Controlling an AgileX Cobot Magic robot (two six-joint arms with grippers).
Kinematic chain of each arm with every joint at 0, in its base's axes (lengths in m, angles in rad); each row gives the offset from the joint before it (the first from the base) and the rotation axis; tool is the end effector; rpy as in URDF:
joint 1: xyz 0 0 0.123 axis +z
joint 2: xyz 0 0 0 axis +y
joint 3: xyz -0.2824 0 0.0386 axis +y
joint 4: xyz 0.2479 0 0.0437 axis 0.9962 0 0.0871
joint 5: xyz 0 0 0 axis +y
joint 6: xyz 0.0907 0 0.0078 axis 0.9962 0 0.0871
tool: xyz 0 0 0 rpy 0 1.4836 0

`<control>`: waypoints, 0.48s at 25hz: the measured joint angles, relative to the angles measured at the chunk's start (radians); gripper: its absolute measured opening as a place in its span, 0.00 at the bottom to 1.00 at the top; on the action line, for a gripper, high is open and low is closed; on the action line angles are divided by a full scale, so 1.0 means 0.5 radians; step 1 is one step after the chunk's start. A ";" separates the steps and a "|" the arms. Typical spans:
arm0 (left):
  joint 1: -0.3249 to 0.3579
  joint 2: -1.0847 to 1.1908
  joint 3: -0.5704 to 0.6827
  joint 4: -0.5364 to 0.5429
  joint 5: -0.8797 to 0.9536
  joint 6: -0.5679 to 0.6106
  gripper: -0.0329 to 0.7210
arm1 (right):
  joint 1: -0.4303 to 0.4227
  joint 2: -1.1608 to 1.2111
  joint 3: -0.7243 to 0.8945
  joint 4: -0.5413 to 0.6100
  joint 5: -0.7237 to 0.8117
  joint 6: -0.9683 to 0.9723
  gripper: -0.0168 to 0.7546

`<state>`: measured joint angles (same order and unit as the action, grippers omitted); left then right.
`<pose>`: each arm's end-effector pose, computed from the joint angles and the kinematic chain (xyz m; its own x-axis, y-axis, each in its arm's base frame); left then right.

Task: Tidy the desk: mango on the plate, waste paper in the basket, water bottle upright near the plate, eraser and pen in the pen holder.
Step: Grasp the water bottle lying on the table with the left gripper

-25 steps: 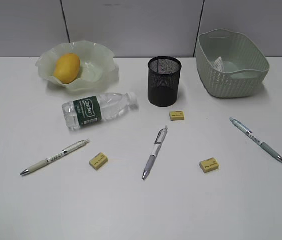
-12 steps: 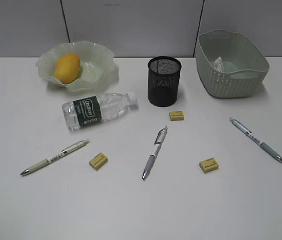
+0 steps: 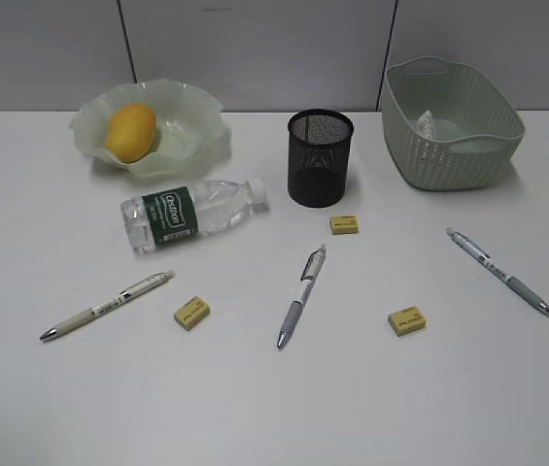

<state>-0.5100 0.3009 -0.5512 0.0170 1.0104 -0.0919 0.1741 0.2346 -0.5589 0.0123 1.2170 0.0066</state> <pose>0.0375 -0.0194 0.2905 -0.5816 0.2305 -0.7801 0.4316 0.9003 -0.0558 0.0179 0.0042 0.2809 -0.7122 -0.1142 -0.6926 -0.1734 0.9847 0.0158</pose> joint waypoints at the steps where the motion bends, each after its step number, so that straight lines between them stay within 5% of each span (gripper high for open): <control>1: 0.000 0.059 -0.016 0.000 -0.036 0.000 0.70 | 0.000 0.000 0.000 0.000 -0.004 -0.013 0.69; 12: 0.000 1.445 -0.538 0.004 -0.427 0.221 0.70 | 0.000 0.000 0.016 0.000 -0.054 -0.024 0.67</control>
<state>-0.5100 1.0234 -0.8202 0.0190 0.7971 0.0187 0.1741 0.2346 -0.5509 0.0123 1.1899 -0.0055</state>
